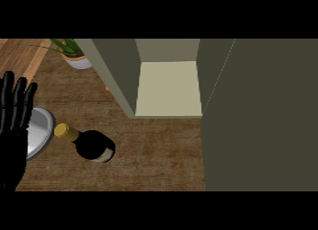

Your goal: Pick up the wine, place it into the cabinet and close the cabinet

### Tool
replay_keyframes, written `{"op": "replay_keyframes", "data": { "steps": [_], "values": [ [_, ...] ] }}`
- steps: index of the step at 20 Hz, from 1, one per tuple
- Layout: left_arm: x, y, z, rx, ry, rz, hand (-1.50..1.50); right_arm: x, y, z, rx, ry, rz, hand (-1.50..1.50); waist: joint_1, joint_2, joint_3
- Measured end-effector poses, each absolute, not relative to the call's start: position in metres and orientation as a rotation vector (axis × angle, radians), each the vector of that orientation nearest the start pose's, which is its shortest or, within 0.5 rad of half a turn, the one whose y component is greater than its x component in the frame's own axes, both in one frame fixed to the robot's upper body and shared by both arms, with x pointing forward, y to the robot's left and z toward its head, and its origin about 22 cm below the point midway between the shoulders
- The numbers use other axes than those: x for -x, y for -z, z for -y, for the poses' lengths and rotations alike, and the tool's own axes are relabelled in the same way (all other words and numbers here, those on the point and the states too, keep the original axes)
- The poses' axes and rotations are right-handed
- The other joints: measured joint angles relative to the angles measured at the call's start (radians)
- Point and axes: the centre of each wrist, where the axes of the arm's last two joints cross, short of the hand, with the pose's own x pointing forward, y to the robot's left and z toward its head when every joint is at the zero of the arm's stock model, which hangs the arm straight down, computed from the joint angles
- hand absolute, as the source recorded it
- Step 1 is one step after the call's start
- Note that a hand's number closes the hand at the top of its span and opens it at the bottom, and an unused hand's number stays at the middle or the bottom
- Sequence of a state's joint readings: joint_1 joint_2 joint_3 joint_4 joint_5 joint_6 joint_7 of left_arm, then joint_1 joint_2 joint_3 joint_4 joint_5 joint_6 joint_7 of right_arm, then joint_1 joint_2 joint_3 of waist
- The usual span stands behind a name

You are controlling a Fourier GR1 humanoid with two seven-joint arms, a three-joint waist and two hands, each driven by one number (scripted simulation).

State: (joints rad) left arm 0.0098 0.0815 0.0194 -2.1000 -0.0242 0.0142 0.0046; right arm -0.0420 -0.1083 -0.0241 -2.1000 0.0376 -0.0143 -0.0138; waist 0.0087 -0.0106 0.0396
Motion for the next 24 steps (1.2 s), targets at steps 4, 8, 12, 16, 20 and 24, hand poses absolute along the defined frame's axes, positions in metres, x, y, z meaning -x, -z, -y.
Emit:
{"op": "replay_keyframes", "data": {
  "steps": [4,8,12,16,20,24],
  "values": [
    [-0.211,-0.128,-0.247,0.028,0.119,2.105,-1.5,-0.206,-0.131,0.241,0.067,-0.133,2.149,-1.5,-0.009,0.006,-0.025],
    [-0.213,-0.115,-0.245,0.302,0.087,2.002,-1.5,-0.194,-0.123,0.235,-0.104,-0.199,2.067,-1.5,-0.017,0.009,-0.035],
    [-0.207,-0.113,-0.252,0.491,0.038,1.856,-1.5,-0.176,-0.124,0.231,-0.284,-0.24,1.959,-1.5,-0.017,0.006,-0.039],
    [-0.191,-0.133,-0.275,0.576,0.006,1.785,-1.5,-0.149,-0.143,0.233,-0.355,-0.256,1.918,-1.5,-0.012,0.004,-0.039],
    [-0.177,-0.158,-0.293,0.617,-0.006,1.754,-1.5,-0.141,-0.146,0.235,-0.363,-0.262,1.868,-1.5,-0.009,0.005,-0.04],
    [-0.163,-0.178,-0.302,0.619,-0.026,1.734,-1.5,-0.137,-0.148,0.232,-0.369,-0.264,1.831,-1.5,-0.009,0.005,-0.04]
  ]
}}
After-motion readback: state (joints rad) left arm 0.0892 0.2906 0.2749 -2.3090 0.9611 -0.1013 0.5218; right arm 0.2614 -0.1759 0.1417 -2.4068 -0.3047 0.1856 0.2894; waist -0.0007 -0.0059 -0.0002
